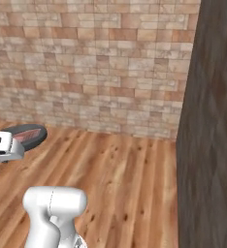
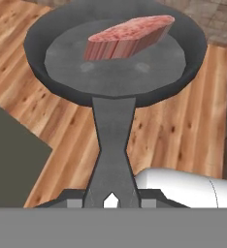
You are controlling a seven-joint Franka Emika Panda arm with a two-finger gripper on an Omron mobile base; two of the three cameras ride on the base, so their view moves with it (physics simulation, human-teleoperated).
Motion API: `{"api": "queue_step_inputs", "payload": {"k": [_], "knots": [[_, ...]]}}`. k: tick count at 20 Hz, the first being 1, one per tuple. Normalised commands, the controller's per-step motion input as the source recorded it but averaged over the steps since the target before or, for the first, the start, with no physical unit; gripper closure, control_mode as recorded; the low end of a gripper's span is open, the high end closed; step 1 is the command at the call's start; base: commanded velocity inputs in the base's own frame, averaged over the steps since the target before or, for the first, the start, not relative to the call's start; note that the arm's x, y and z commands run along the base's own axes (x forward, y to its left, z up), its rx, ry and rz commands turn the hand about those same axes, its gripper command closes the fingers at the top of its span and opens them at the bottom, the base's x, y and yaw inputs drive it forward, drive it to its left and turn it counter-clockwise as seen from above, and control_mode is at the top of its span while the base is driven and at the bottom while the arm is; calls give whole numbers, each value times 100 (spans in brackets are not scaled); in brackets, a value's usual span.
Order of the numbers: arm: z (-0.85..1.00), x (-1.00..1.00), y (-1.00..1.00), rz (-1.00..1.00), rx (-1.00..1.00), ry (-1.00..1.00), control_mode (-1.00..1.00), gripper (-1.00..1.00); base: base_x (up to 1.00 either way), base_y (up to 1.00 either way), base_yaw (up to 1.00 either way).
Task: Pick up the pan with the steak in it and place it on the dining table. Then place the steak on the plate.
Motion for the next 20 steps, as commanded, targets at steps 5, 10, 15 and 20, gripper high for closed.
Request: {"api": "queue_step_inputs", "payload": {"k": [5,10,15,20], "knots": [[0,0,0,0,0,0,100,100,100,-4,0],[0,0,0,0,0,0,100,100,100,-4,0],[0,0,0,0,0,0,100,100,84,-4,14],[0,0,0,0,0,0,100,100,24,0,41]]}}
